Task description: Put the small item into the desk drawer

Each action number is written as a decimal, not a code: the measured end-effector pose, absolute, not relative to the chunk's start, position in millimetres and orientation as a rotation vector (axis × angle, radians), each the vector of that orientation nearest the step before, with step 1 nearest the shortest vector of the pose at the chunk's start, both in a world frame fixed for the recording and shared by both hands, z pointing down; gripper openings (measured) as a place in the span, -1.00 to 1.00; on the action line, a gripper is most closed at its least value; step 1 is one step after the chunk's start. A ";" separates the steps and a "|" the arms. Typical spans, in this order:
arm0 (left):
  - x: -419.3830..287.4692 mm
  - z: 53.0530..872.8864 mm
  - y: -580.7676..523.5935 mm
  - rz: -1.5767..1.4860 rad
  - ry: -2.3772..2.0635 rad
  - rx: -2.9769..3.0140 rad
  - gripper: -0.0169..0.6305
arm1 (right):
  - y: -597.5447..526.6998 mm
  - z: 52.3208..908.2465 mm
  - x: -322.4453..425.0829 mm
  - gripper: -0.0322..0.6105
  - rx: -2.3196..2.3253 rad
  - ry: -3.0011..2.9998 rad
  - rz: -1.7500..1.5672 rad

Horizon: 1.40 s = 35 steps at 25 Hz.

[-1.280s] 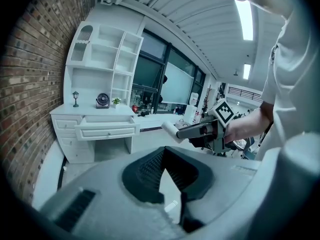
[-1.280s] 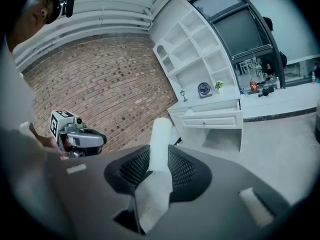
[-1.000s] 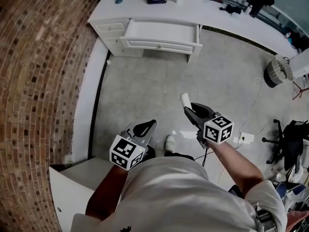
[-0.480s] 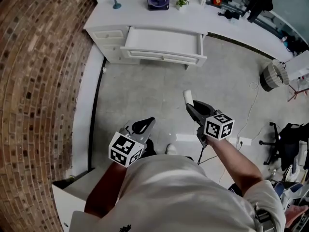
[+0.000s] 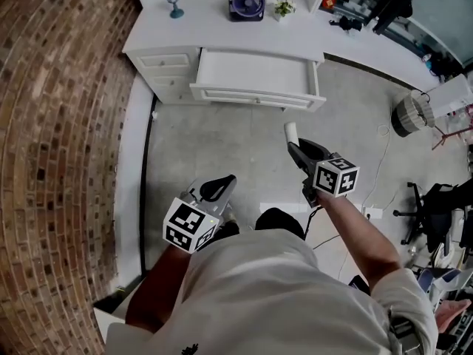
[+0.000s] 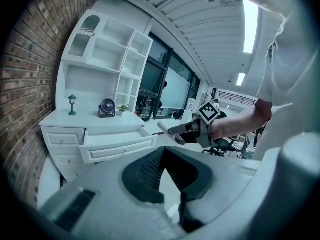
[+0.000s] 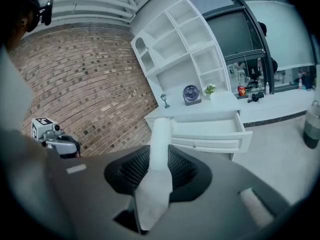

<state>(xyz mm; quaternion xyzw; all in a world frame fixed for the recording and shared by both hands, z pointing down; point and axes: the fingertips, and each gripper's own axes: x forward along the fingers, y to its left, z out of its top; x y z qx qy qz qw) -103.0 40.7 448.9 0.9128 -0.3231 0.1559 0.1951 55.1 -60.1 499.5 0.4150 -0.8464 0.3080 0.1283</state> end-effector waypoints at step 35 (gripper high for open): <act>-104.1 451.6 -233.3 0.503 -1.185 2.330 -0.93 | -444.4 680.2 131.3 -0.50 1.295 -2.107 1.033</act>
